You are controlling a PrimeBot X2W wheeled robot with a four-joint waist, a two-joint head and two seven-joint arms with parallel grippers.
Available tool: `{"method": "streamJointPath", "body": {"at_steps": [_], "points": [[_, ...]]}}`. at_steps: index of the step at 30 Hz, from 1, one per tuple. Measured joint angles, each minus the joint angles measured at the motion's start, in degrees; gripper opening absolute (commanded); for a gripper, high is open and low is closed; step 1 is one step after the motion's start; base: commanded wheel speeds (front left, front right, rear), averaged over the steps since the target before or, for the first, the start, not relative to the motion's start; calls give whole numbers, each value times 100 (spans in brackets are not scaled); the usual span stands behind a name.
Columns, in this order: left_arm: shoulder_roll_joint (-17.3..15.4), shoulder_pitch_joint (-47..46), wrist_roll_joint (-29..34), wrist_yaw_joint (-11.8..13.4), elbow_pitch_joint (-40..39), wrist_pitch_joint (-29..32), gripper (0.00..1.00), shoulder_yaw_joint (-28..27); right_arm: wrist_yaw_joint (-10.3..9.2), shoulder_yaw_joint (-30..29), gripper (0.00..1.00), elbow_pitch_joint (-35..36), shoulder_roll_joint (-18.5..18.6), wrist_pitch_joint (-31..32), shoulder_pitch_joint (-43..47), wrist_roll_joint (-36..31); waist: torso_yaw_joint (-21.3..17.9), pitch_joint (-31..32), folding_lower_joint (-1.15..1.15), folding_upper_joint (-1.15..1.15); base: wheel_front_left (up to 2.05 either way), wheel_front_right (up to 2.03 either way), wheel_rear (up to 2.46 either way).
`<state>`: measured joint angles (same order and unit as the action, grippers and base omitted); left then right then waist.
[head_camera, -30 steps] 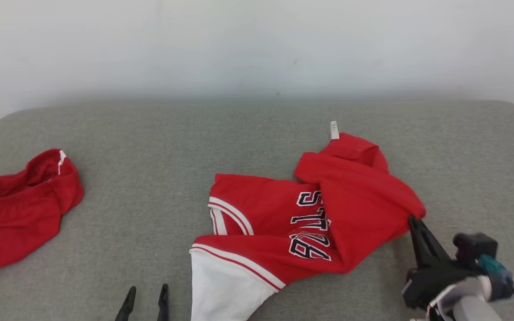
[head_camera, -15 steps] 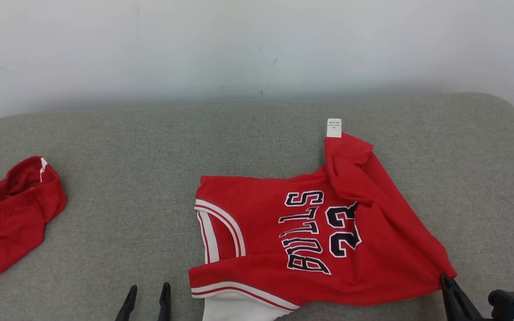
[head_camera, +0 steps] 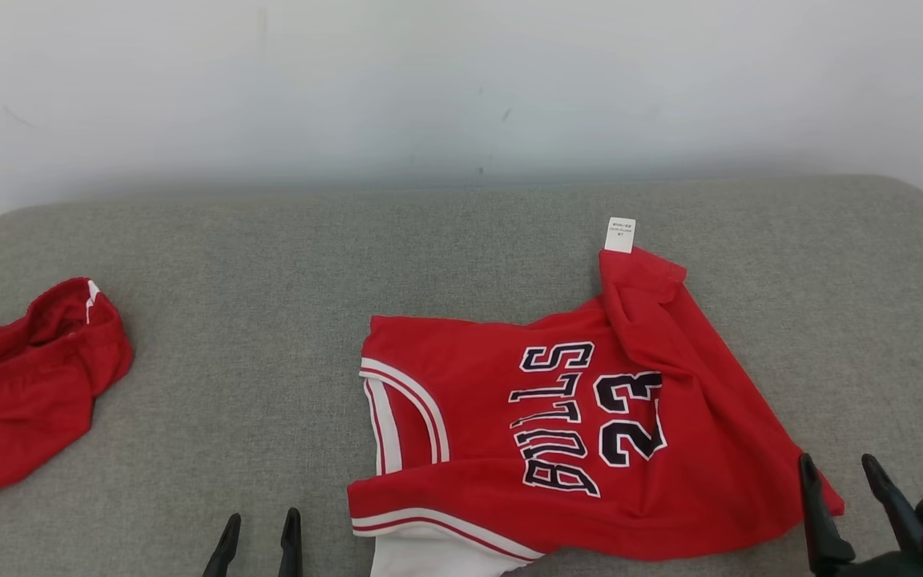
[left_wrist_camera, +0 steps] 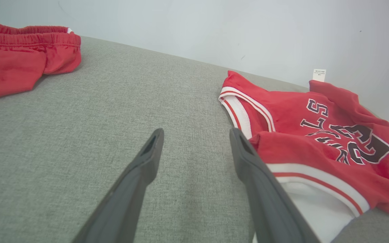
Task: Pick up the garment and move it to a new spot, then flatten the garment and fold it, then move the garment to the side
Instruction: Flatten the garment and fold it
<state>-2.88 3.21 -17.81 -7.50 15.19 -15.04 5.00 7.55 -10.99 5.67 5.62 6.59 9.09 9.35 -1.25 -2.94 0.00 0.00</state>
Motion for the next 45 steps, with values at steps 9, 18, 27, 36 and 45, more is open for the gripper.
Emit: {"method": "streamJointPath", "body": {"at_steps": [9, 18, 27, 36, 45], "points": [[-1, -9, 20, -1, -20, 0, 100, 15, 0, 485, 100, -1252, 620, -162, -1018, -134, 20, -70, 0, 0, 0, 0, 0], [0, -154, 59, -1, 4, 0, 100, 165, 0, 1374, 100, -3004, 797, -367, -2542, 31, 284, -167, 0, 0, 0, 0, 0], [1, -237, 46, -1, 41, 0, 100, 307, 0, 1860, 0, -4606, 990, -516, -3498, -31, 611, -263, 1, 0, 0, 0, 0], [0, -241, 16, -1, 23, 0, 100, 332, 0, 1883, 0, -5197, 999, -1020, -4440, 148, 744, -384, 1, 0, 0, 0, 0], [0, -395, -11, -1, 69, 0, 100, 460, 0, 1902, 44, -6305, 992, -1110, -5400, -11, 893, -503, 1, 0, 0, 0, 0]]}}
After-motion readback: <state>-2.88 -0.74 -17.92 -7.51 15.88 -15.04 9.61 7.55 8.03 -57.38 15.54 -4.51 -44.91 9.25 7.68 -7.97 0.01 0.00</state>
